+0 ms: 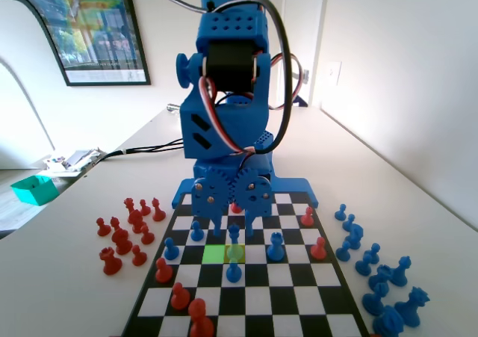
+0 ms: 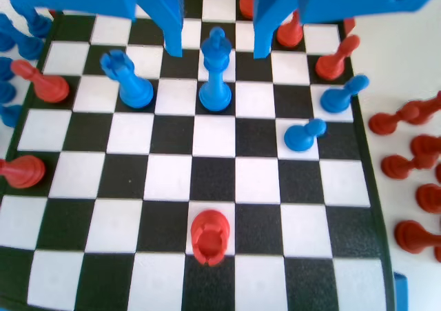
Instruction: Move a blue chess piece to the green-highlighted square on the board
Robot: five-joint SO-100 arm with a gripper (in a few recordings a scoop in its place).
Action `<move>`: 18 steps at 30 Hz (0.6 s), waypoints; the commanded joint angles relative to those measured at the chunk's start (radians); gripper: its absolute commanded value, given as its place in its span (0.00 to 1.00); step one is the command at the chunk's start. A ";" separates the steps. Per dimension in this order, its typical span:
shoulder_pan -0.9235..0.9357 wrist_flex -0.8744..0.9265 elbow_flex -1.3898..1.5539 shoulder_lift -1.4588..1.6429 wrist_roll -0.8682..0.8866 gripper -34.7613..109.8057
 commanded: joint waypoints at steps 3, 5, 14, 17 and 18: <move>0.005 -0.017 -0.028 -0.005 -0.028 0.35; 0.006 -0.026 -0.028 -0.012 -0.034 0.35; 0.009 -0.060 0.002 -0.018 -0.061 0.33; 0.009 -0.061 0.000 -0.018 -0.074 0.29; 0.009 -0.063 0.002 -0.020 -0.077 0.28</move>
